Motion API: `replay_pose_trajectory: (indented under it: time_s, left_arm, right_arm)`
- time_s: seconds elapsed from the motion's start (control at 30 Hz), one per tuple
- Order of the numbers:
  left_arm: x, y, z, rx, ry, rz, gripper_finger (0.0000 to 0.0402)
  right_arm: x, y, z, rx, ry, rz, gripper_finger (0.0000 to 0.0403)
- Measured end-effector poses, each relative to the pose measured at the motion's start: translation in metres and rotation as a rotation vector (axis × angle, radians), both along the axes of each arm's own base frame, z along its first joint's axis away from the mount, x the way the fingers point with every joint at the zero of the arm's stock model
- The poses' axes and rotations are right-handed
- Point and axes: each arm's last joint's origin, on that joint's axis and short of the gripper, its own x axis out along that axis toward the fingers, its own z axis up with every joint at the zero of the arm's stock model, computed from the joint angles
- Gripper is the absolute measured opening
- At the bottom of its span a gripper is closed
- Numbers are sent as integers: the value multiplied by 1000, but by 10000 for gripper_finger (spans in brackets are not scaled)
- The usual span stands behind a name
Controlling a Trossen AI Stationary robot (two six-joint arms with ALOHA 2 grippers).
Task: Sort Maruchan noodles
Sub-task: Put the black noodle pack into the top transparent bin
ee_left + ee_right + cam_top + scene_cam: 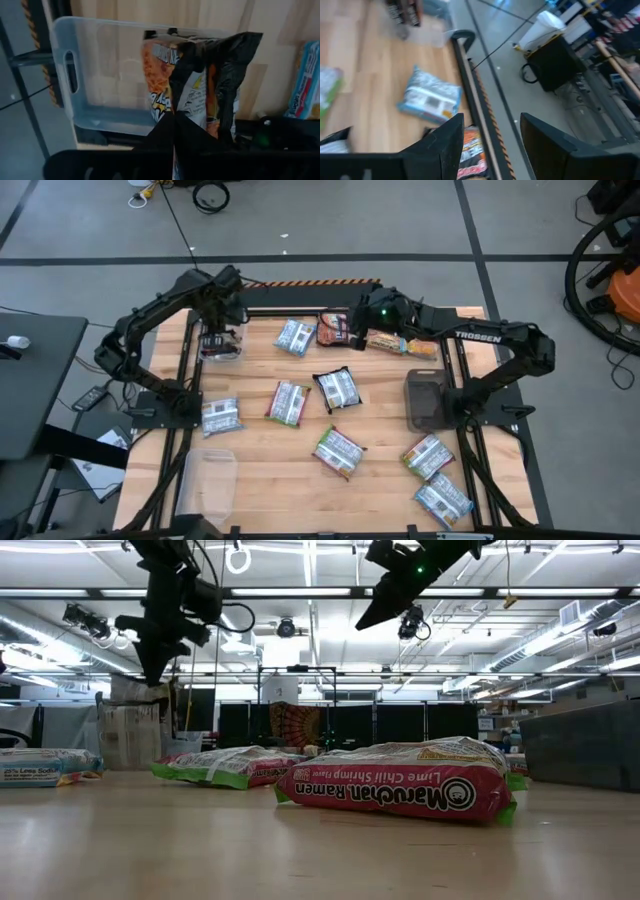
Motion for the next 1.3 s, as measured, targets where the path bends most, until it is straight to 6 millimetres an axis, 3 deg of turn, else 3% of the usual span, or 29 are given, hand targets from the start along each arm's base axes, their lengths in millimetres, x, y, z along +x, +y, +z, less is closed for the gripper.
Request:
replay_pose_trajectory:
  time_s: [0.47, 0.9, 1.13, 1.3]
  left_arm:
    - [-5, 7, -28, 81, 65, 24, 11]
    - [-3, 9, -28, 120, 65, 14, 62]
    - [-2, 9, -25, 227, 171, 50, 67]
    - [0, -1, -15, 207, 195, 22, 66]
  right_arm:
    - [-11, -35, 10, -50, -99, -113, 199]
    - [-16, -43, 11, -82, -87, -129, 199]
    - [-17, -47, 12, -138, -56, -147, 199]
    - [-19, -49, 12, -106, -78, -146, 199]
